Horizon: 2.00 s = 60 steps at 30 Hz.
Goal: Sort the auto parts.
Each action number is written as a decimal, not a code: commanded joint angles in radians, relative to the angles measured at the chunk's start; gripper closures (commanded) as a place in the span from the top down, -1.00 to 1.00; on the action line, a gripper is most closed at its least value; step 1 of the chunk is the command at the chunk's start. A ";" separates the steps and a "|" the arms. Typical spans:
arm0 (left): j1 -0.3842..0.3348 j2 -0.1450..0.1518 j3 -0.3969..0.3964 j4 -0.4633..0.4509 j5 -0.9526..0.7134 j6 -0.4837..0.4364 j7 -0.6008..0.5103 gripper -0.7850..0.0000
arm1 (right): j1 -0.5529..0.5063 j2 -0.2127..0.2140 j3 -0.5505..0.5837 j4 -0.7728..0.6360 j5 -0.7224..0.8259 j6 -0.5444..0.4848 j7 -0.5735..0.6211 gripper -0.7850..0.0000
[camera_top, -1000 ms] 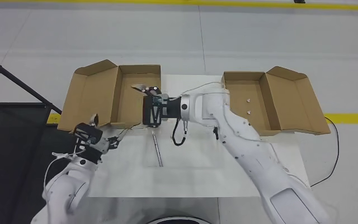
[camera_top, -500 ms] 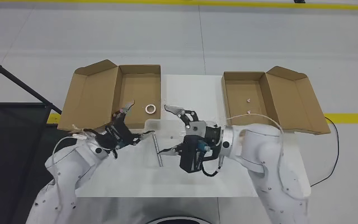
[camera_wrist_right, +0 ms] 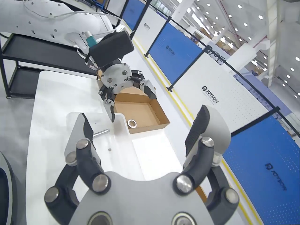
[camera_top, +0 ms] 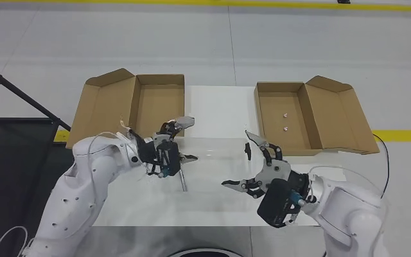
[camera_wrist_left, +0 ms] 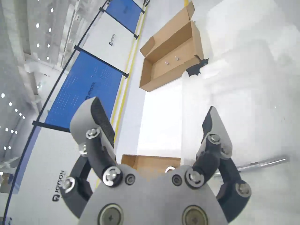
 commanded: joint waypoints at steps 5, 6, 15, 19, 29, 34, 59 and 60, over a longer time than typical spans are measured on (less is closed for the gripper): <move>-0.007 -0.003 0.004 0.023 -0.018 0.072 0.002 1.00 | 0.001 0.000 0.000 0.000 0.000 -0.002 0.000 1.00; -0.007 -0.003 0.004 0.023 -0.018 0.072 0.002 1.00 | 0.001 0.000 0.000 0.000 0.000 -0.002 0.000 1.00; -0.024 0.009 0.038 0.001 0.078 -0.019 -0.017 1.00 | 0.001 0.000 0.000 0.000 0.000 -0.002 0.000 1.00; -0.079 0.026 0.069 0.008 0.145 -0.135 0.036 1.00 | 0.001 0.000 0.000 0.000 0.000 -0.002 0.000 1.00; -0.308 0.091 0.327 0.165 0.370 -0.181 0.293 1.00 | 0.001 0.000 0.000 0.000 0.000 -0.002 0.000 1.00; -0.450 0.116 0.502 0.251 0.399 -0.181 0.293 1.00 | 0.001 0.000 0.000 0.000 0.000 -0.002 0.000 1.00; -0.734 0.117 0.886 0.381 0.383 -0.181 0.293 1.00 | 0.001 0.000 0.000 0.000 0.000 -0.002 0.000 1.00; -0.734 0.117 0.886 0.381 0.383 -0.181 0.293 1.00 | 0.001 0.000 0.000 0.000 0.000 -0.002 0.000 1.00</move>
